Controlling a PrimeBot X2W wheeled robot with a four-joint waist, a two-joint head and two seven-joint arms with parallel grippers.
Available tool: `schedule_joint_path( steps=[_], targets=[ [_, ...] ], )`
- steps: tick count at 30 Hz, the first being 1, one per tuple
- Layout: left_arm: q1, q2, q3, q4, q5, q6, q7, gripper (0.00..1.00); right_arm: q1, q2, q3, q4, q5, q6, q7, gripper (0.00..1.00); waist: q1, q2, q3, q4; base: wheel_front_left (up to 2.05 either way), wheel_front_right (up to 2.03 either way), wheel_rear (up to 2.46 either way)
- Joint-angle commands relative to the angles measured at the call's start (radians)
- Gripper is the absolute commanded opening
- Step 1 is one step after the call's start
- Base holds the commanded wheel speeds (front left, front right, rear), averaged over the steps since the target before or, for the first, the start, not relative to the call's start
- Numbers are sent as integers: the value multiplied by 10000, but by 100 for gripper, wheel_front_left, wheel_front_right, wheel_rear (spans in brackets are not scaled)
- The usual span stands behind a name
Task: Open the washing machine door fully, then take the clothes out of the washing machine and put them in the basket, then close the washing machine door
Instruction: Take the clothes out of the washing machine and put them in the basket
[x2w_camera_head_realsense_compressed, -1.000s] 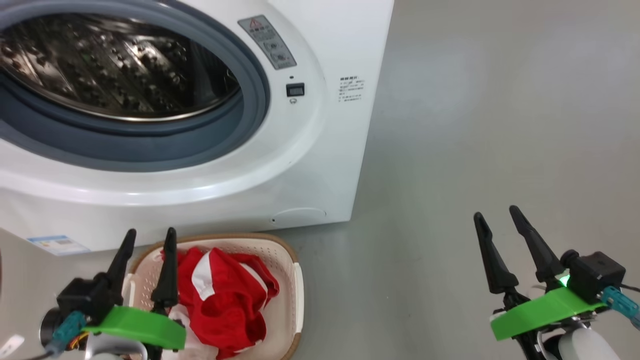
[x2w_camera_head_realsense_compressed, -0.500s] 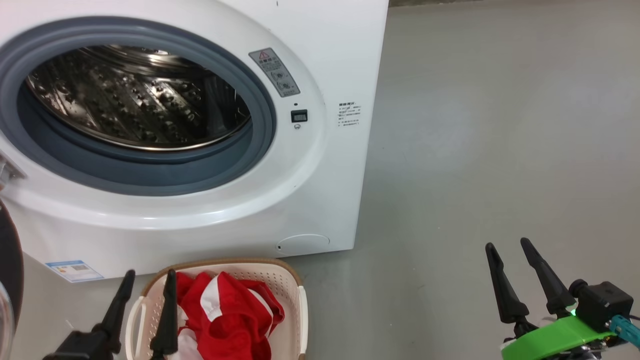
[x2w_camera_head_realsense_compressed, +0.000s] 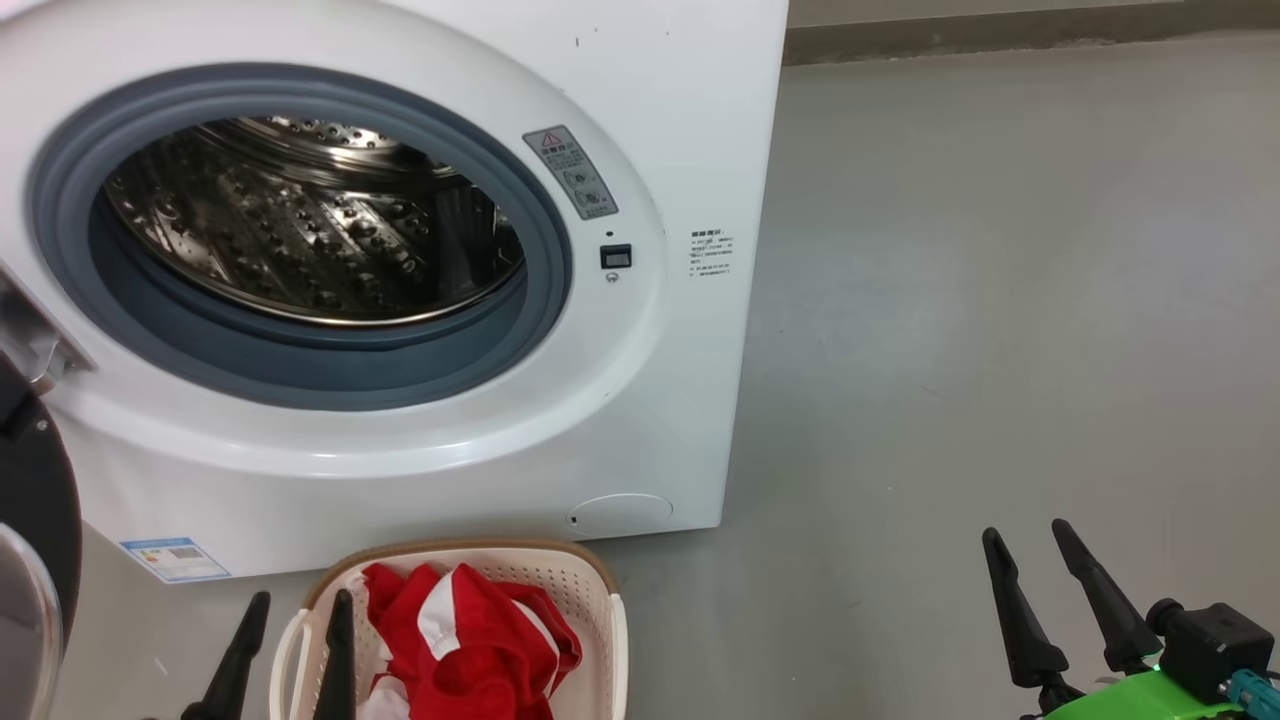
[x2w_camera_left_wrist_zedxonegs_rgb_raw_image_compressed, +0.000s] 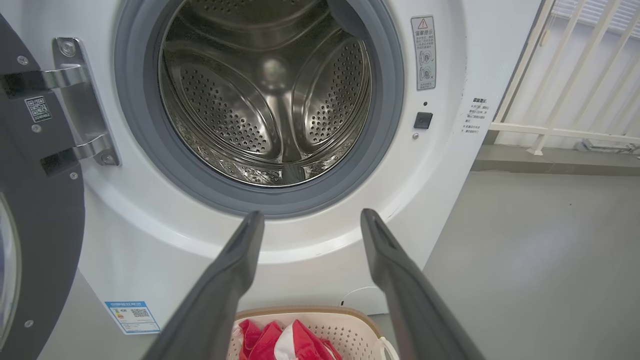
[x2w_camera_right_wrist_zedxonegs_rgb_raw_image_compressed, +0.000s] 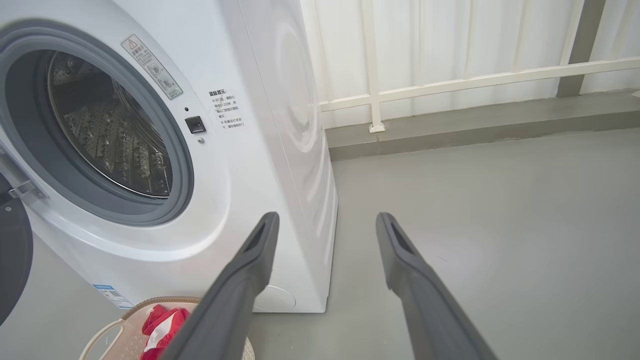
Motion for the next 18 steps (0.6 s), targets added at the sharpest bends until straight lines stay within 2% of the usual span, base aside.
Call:
schedule_joint_path(
  steps=[1, 18],
  targets=[
    [-108, 70, 373, -294, 70, 6, -51, 100, -105, -214, 126, -272, -83, 63, -65, 100, 0, 0, -18, 10, 0, 0, 0],
    [-148, 8, 428, -406, 78, 6, -51, 100, -122, -223, 108, -319, -107, 63, -65, 100, 0, 0, 48, -11, 0, 0, 0]
  ],
)
